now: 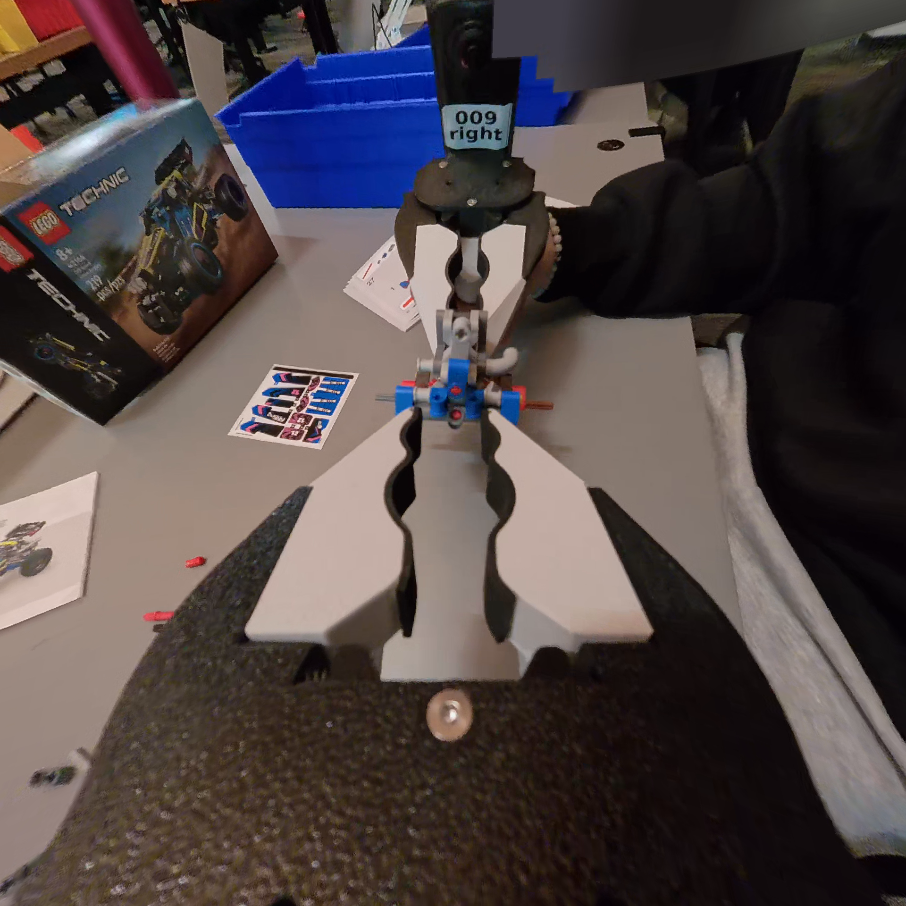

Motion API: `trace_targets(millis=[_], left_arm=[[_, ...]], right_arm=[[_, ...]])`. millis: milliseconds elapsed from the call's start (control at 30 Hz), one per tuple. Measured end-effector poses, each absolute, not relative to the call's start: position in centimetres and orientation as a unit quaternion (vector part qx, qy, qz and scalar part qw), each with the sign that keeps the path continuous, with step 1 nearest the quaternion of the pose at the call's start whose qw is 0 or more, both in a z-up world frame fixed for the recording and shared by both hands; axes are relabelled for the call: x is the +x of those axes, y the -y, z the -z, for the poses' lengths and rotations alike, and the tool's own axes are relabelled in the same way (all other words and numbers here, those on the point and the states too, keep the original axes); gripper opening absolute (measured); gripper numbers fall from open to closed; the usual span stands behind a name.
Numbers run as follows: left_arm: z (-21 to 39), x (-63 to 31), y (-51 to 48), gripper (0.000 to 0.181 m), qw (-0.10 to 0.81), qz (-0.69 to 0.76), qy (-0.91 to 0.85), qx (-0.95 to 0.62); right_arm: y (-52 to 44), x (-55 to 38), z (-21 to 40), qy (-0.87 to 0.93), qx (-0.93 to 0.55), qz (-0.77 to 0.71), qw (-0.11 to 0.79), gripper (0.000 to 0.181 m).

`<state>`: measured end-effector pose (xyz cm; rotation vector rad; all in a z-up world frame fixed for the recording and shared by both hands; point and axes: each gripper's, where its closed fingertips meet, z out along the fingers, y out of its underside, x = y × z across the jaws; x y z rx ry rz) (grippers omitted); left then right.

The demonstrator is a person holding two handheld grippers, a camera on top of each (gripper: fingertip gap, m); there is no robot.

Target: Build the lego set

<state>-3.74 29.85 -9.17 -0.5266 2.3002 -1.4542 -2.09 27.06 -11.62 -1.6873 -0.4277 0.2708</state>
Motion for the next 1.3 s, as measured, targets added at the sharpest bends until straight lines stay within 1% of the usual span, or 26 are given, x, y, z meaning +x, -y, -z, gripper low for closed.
trace_targets(millis=[67,233,367,433,500,567,700,867,1067,1300], left_arm=[[8.6,-4.0,-30.0,0.018,0.197,0.515,-0.815,-0.179],[8.0,-4.8,-29.3,0.016,0.195,0.518,-0.818,-0.157],[7.3,-5.3,-28.7,0.014,0.199,0.520,-0.818,-0.144],[7.2,-5.3,-28.5,0.009,0.196,0.525,-0.816,-0.143],[6.9,-5.0,-28.5,0.008,0.209,0.525,-0.812,-0.146],[7.0,-5.1,-28.5,0.009,0.215,0.519,-0.816,-0.139],[7.4,-5.0,-29.1,0.020,0.242,0.499,-0.823,-0.123],[7.9,-4.9,-29.2,0.021,0.255,0.492,-0.826,-0.101],[7.1,-4.2,-29.1,0.022,0.283,0.506,-0.809,-0.103],[5.0,-4.3,-30.0,0.024,0.316,0.534,-0.778,-0.100]], right_arm=[[-27.0,-2.4,11.0,0.199,-0.722,-0.111,0.654,0.006],[-26.9,-3.3,9.5,0.227,-0.690,-0.090,0.681,0.006],[-27.0,-3.4,9.8,0.241,-0.702,-0.061,0.667,0.006],[-27.0,-3.4,9.7,0.238,-0.699,-0.067,0.671,0.006],[-26.9,-3.1,9.4,0.233,-0.695,-0.063,0.677,0.006],[-26.8,-3.1,9.4,0.237,-0.699,-0.054,0.673,0.006],[-27.1,-3.0,9.9,0.244,-0.722,-0.018,0.648,0.006],[-27.5,-2.5,10.4,0.277,-0.760,0.087,0.581,0.006],[-27.5,-1.8,8.7,0.339,-0.748,0.290,0.491,0.006],[-27.1,-2.0,5.5,0.357,-0.696,0.415,0.464,0.005]])
